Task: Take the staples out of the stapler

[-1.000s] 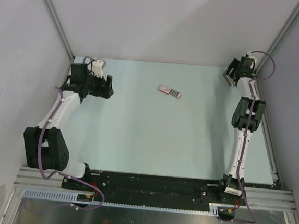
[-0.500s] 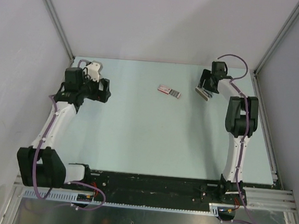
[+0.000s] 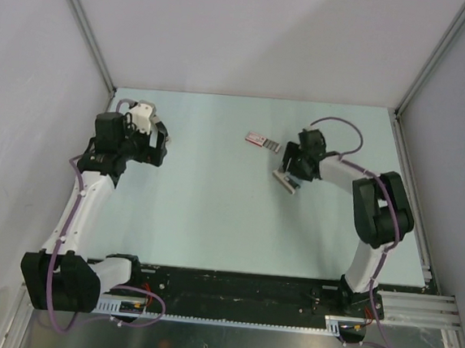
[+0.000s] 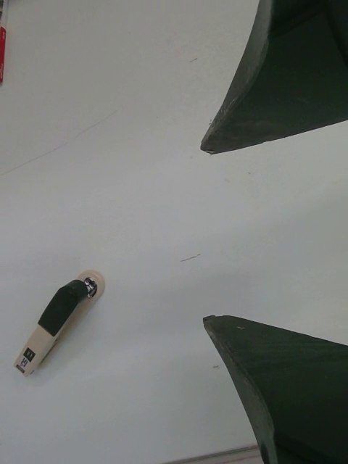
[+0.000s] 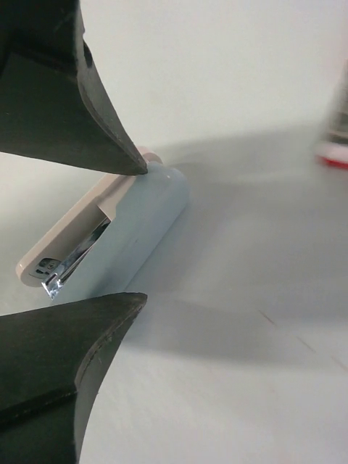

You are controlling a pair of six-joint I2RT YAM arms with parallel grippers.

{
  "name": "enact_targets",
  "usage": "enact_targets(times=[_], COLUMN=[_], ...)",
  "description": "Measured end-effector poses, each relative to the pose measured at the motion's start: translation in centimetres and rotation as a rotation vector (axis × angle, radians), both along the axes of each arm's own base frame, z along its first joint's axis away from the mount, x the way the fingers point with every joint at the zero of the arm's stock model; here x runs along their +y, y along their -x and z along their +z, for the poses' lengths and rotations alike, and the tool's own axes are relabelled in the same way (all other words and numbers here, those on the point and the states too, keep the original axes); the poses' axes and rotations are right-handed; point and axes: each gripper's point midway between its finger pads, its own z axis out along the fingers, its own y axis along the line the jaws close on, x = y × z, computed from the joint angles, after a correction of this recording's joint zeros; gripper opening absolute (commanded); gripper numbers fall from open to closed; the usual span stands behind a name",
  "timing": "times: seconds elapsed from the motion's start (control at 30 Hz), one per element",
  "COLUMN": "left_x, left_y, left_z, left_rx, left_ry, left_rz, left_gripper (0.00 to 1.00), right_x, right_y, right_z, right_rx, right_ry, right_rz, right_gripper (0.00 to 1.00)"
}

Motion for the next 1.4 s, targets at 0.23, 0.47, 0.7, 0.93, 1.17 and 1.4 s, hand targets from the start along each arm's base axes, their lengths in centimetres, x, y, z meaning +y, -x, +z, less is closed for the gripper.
enact_targets(times=[0.23, 0.47, 0.7, 0.93, 1.17, 1.4], left_x=[-0.3, -1.9, -5.8, -6.5, -7.0, -7.1], left_y=[1.5, 3.0, 4.3, 4.4, 4.3, 4.6], left_z=[0.8, 3.1, 2.4, 1.8, 1.0, 0.3], left_rx=[-0.002, -0.072, -0.051, -0.03, -0.01, 0.005], left_ry=[0.006, -0.001, -0.057, -0.07, -0.083, -0.094], left_rz=[-0.009, -0.056, -0.176, -0.195, -0.213, -0.22], left_gripper=[0.97, 0.97, 0.97, 0.96, 0.96, 0.96], right_x=[7.2, 10.5, 9.4, 6.4, 4.0, 5.1], right_y=[9.2, 15.3, 15.9, 18.8, 22.4, 21.5], right_z=[-0.2, 0.0, 4.3, 3.4, -0.6, 0.0], right_rx=[0.038, 0.105, 0.053, 0.049, 0.15, 0.092], right_ry=[-0.059, -0.13, -0.19, -0.142, -0.06, -0.096], right_rz=[0.107, 0.15, 0.145, 0.183, 0.218, 0.262], right_gripper=[0.76, 0.8, 0.77, 0.75, 0.73, 0.74])
